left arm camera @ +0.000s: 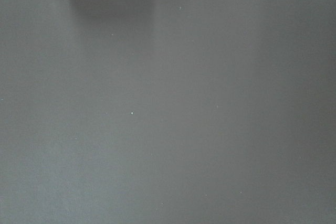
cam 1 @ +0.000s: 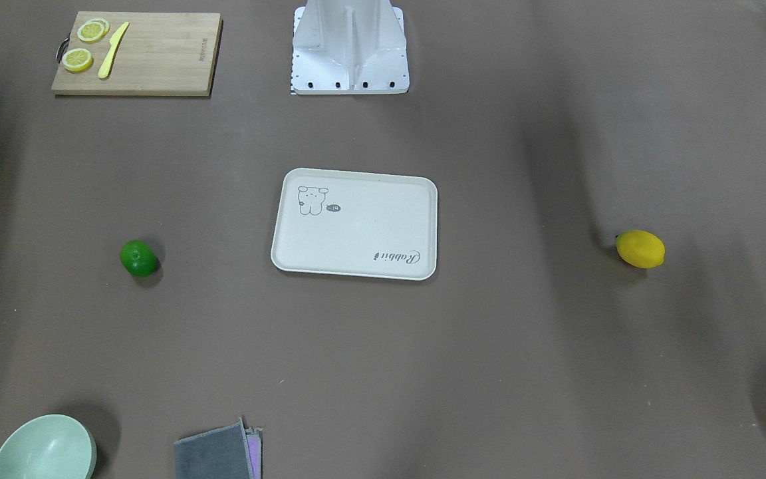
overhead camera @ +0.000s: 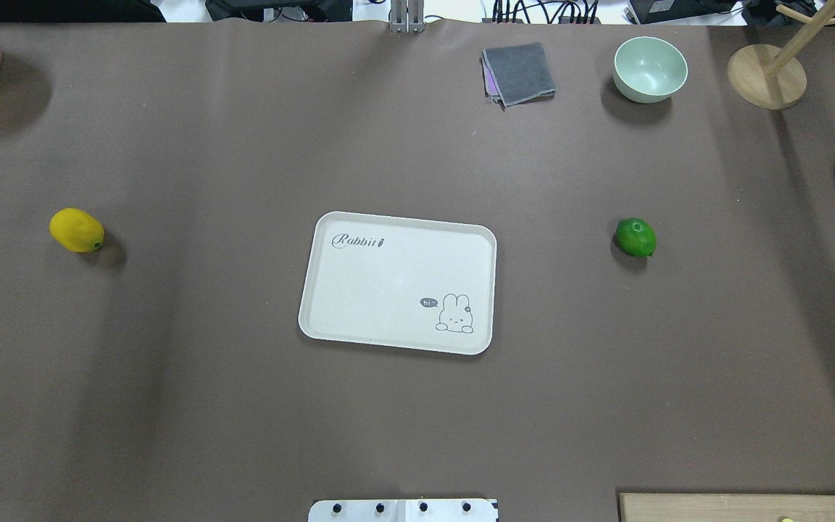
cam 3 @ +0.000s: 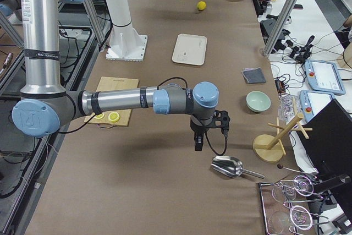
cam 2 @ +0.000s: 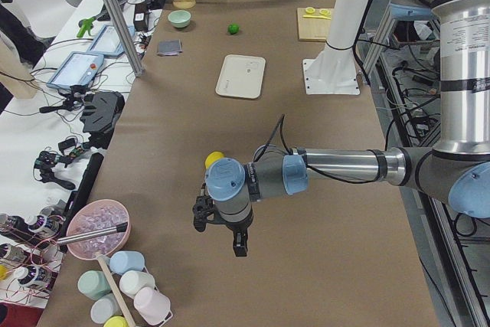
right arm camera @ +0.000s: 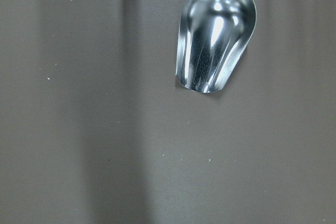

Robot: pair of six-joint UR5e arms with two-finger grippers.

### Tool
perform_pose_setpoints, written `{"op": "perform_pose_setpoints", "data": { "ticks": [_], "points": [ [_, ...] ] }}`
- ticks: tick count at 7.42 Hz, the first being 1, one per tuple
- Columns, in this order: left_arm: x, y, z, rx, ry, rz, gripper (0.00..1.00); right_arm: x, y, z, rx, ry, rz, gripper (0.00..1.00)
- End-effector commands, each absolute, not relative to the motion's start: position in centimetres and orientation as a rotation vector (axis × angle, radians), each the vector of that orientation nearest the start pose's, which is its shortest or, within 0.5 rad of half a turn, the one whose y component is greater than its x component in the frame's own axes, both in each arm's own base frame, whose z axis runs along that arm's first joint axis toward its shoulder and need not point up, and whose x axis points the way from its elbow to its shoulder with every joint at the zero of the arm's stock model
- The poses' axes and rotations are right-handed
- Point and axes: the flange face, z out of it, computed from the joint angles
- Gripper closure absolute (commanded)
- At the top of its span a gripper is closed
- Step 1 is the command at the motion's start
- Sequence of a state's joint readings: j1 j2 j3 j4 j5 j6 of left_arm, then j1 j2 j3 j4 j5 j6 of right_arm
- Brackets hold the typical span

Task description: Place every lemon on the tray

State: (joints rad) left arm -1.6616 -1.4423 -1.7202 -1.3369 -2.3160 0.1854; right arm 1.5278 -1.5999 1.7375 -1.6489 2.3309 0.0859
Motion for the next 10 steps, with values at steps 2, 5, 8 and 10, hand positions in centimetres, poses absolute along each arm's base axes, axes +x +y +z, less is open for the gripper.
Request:
{"op": "perform_pose_setpoints", "data": {
  "ticks": [2, 5, 8, 10],
  "points": [
    [-10.3, -41.3, 66.7, -0.083, 0.768, 0.059, 0.02, 4.4, -48.2, 60.0, 0.006, -0.763, 0.019, 0.00],
    [-10.3, -41.3, 66.1, -0.079, 0.775, 0.049, 0.02, 0.2, -48.7, 56.7, 0.007, -0.783, -0.008, 0.00],
    [-8.9, -44.1, 62.5, -0.096, 0.817, -0.065, 0.02, -9.3, -50.4, 51.1, -0.055, -0.806, 0.006, 0.00],
    [-2.8, -46.6, 57.2, -0.127, 0.804, -0.085, 0.02, -15.8, -51.7, 47.5, -0.068, -0.794, -0.008, 0.01]
  ]
}}
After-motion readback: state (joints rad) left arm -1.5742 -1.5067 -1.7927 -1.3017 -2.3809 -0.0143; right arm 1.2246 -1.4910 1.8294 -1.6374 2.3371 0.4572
